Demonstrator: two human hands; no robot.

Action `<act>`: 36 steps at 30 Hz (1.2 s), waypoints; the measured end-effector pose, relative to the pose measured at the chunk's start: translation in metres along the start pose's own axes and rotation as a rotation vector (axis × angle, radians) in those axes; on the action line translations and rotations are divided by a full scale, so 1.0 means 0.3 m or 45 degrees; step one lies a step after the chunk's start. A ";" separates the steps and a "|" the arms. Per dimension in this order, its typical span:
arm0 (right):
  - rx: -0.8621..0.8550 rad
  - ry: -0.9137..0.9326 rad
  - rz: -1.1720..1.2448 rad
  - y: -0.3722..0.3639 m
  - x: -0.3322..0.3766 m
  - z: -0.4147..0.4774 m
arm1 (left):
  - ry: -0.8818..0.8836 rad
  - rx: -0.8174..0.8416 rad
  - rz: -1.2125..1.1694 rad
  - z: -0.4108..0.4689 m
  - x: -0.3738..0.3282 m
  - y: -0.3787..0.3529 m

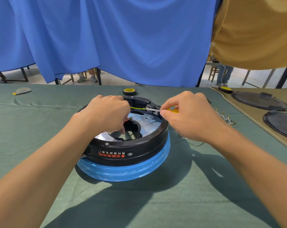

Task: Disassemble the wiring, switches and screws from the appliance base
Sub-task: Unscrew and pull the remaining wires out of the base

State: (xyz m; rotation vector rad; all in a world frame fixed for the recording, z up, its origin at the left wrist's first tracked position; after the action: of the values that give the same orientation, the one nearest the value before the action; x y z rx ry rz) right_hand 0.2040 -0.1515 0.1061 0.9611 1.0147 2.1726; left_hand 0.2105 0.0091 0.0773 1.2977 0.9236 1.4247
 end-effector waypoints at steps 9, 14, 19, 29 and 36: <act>0.041 0.014 -0.008 0.004 -0.003 0.002 | 0.033 0.077 0.006 -0.003 0.006 0.003; 0.030 -0.076 0.312 0.054 -0.045 0.035 | -0.007 0.075 -0.251 -0.044 -0.004 0.115; -0.015 -0.210 0.735 0.059 -0.088 0.038 | -0.080 -0.311 -0.425 -0.068 -0.078 0.226; 0.366 -0.252 0.995 -0.010 -0.126 0.012 | -0.202 -0.686 -0.255 -0.097 -0.201 0.231; 0.205 -0.357 0.614 0.254 -0.366 -0.002 | -0.121 -0.330 -0.504 -0.049 -0.189 0.127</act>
State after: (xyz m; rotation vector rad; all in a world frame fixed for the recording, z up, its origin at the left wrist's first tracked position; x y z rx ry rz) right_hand 0.2551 -0.2732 0.1268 1.6779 0.8971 2.2543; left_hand 0.1882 -0.0540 0.0970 0.9209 0.8448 1.1196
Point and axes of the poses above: each hand's wrist, its own z-axis towards the middle knuckle, its own y-axis out of the back of the hand, x = y × z, the point moved 9 cm from there along z, towards the middle knuckle, and after that the axes turned 5 degrees about y, right-handed, at the moved point
